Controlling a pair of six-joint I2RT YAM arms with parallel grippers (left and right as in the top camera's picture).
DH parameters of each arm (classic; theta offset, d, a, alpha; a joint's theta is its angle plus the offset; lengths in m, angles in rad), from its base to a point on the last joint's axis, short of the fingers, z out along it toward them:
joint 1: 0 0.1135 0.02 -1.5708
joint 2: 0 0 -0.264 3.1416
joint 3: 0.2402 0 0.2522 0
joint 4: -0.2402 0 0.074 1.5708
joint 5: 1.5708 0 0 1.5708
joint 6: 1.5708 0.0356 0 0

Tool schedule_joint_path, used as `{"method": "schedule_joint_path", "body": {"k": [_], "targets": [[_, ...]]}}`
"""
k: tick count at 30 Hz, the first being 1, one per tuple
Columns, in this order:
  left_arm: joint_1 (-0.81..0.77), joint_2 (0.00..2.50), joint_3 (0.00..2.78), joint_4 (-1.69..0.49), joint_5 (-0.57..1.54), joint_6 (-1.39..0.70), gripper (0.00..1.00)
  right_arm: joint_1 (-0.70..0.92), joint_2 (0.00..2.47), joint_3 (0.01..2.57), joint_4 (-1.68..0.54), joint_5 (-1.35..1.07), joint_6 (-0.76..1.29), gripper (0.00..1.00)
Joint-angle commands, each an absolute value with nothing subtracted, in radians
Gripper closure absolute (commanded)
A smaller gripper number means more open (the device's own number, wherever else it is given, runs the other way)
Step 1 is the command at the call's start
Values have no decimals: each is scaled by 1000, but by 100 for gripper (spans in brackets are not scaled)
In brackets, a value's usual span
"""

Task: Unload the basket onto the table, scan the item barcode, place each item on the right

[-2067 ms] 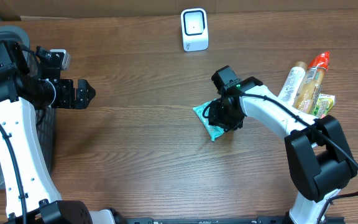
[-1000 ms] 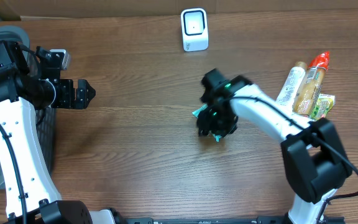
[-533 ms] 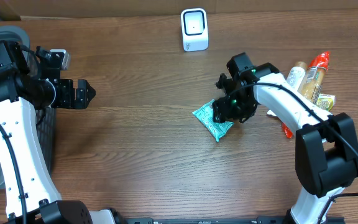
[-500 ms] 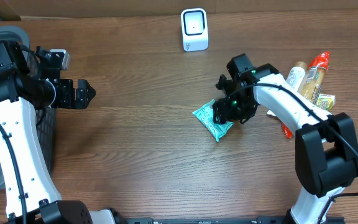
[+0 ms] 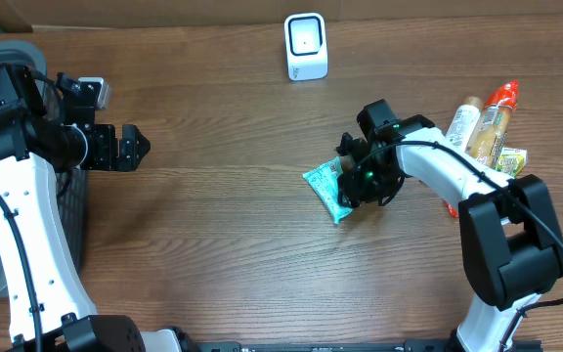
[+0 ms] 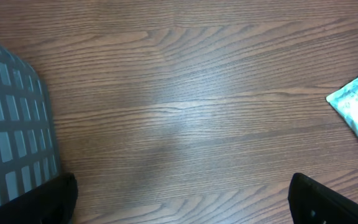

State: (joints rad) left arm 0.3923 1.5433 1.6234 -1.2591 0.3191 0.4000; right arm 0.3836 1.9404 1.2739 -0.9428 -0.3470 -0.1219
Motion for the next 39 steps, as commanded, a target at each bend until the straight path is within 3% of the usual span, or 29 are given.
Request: {"method": "schedule_joint_path", "body": {"k": [1, 8, 13, 22, 29, 34, 39], "targets": [[385, 1549, 1623, -1256, 330, 422, 1, 447, 1942, 1269, -947, -462, -133, 43], [385, 1549, 1623, -1256, 330, 422, 1, 587, 1942, 1279, -936, -432, -166, 27], [385, 1550, 1623, -1255, 330, 422, 1, 599, 1942, 1370, -986, -411, -151, 20], [385, 1549, 1623, -1256, 330, 423, 0, 548, 1942, 1533, -985, -118, 273, 19], [385, 1549, 1623, -1255, 330, 422, 1, 540, 1942, 1481, -939, -112, 453, 37], [385, 1549, 1623, -1256, 330, 423, 1, 575, 1942, 1417, -862, -105, 609, 65], [385, 1549, 1623, -1255, 330, 423, 0, 590, 1942, 1335, -775, -76, 737, 87]]}}
